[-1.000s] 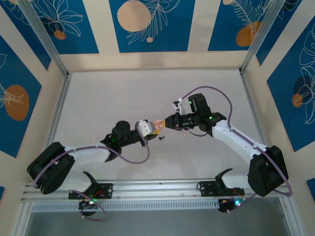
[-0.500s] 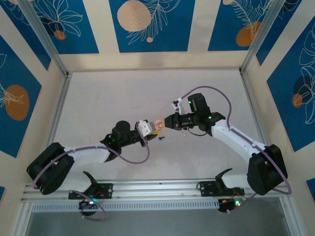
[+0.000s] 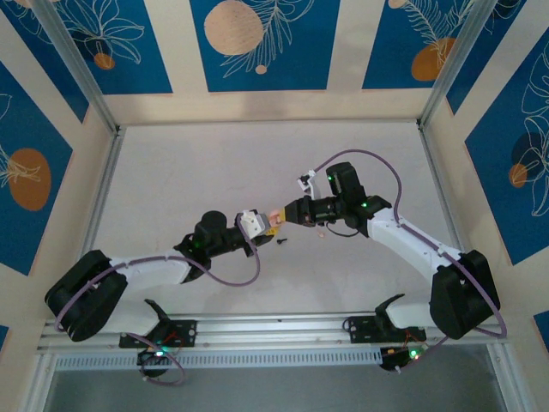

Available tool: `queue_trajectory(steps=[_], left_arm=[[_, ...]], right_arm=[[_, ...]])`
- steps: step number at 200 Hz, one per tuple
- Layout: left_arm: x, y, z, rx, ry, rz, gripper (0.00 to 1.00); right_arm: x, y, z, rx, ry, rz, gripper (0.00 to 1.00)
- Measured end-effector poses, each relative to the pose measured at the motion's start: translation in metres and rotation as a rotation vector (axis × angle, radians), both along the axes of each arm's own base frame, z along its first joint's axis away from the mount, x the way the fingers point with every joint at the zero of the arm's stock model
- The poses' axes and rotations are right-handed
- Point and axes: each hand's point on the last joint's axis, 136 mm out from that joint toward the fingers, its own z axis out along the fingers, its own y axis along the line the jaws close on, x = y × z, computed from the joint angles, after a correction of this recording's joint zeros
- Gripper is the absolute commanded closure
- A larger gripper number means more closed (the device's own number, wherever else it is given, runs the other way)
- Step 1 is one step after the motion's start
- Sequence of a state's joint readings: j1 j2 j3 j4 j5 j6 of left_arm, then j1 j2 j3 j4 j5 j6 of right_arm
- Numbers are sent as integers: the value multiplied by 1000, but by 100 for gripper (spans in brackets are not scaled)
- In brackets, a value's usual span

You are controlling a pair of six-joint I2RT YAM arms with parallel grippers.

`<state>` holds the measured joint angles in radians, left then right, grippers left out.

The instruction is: Insert the wireless bluetooth earbuds into the charging case

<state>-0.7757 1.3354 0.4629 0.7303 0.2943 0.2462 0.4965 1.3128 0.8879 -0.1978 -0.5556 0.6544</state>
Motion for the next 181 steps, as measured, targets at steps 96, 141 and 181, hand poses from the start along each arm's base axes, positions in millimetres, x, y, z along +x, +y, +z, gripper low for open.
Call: queue_trajectory(steps=[96,141,181], left_arm=[[-2,1,4,-3,-3,-2,81],[-2,1,3,-2,-2,-3,81],[-3,0,4,-3,-4,-6,81]], right_arm=[[-5,5,1,12,-2,32,81],[-8,9,2,22,-6,60,81],[-9,10,1,16,-8,68,72]])
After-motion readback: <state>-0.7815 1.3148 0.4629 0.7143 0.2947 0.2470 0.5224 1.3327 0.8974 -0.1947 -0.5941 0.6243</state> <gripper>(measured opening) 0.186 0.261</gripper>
